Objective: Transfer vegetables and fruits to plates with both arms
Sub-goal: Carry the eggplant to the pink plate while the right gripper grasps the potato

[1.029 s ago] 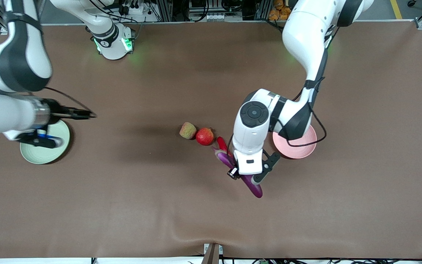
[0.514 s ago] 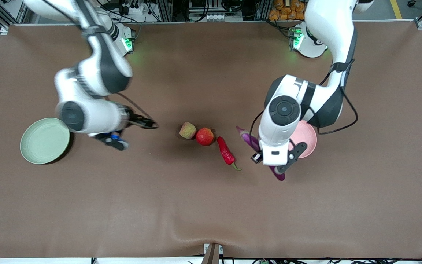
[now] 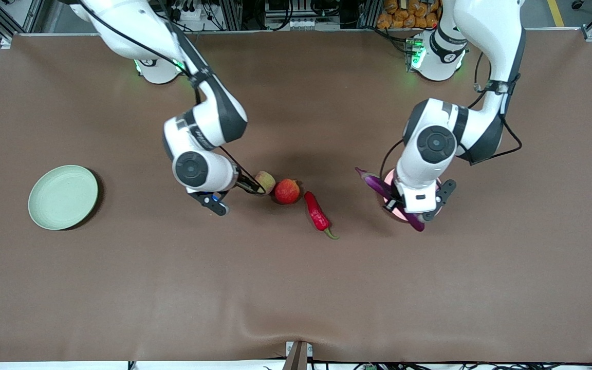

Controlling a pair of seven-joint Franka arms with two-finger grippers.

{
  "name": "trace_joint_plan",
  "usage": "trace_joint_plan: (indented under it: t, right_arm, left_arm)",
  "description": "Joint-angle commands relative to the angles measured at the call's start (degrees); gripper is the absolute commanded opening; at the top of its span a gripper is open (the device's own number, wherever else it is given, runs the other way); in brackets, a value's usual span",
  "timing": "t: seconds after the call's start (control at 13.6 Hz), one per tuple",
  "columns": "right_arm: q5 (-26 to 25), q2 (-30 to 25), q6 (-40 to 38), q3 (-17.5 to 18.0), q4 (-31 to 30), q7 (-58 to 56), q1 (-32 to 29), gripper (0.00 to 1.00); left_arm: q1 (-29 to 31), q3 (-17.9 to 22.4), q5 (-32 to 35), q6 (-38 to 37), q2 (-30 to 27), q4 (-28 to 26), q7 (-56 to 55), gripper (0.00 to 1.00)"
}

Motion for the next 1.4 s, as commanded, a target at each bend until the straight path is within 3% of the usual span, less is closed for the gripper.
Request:
trace_joint_plan:
  t: [0.0, 0.22, 0.37, 0.66, 0.81, 0.96, 1.03, 1.1, 1.18, 1.25, 1.32]
  right_arm:
    - [0.95, 1.58, 4.56, -0.55, -0.67, 6.07, 2.12, 1.00]
    - [1.82, 1.67, 5.54, -0.55, -0.32, 7.76, 2.74, 1.00]
    - [4.81, 2.19, 6.76, -0.55, -0.32, 7.76, 2.83, 1.00]
    - [4.82, 3.16, 7.30, -0.63, -0.40, 7.76, 3.36, 1.00]
    - [4.99, 3.77, 8.34, -0.55, -0.32, 7.85, 3.88, 1.00]
    - [4.99, 4.22, 9.41, -0.63, -0.40, 8.20, 4.32, 1.00]
    - [4.91, 4.39, 9.41, -0.63, -0.58, 8.29, 4.50, 0.92]
    - [4.82, 4.39, 9.50, -0.72, -0.58, 8.20, 4.76, 0.67]
    - [4.82, 4.31, 9.41, -0.72, -0.58, 8.20, 4.50, 0.33]
    - [4.82, 4.30, 8.89, -0.72, -0.58, 8.20, 4.24, 0.06]
    - [4.82, 4.22, 8.36, -0.64, -0.58, 8.11, 3.80, 0.00]
  left_arm:
    - [3.98, -0.08, 1.69, 2.30, -3.63, -6.52, -1.51, 0.00]
    - [7.51, -0.26, 3.54, 5.00, -3.38, -9.76, -0.98, 0.00]
    - [7.26, -0.26, 4.69, 7.30, -3.73, -13.02, -0.98, 0.00]
    - [6.12, -0.70, 8.35, 7.31, -4.69, -16.36, 0.42, 0.00]
    - [6.64, -1.14, 13.03, 7.31, -4.96, -16.72, 4.45, 0.00]
    - [6.82, -1.14, 13.13, 7.57, -6.62, -16.63, 11.55, 0.00]
    - [6.90, -1.14, 13.13, 8.44, -7.06, -16.20, 16.11, 0.00]
    - [6.73, -1.23, 13.13, 10.01, -6.98, -16.11, 19.64, 0.00]
    - [6.21, -1.40, 13.13, 11.60, -6.63, -16.54, 21.85, 0.00]
    - [6.29, -2.10, 13.39, 12.05, -6.54, -16.72, 24.40, 0.00]
    - [6.73, -2.37, 13.83, 12.05, -6.71, -16.90, 29.64, 0.00]
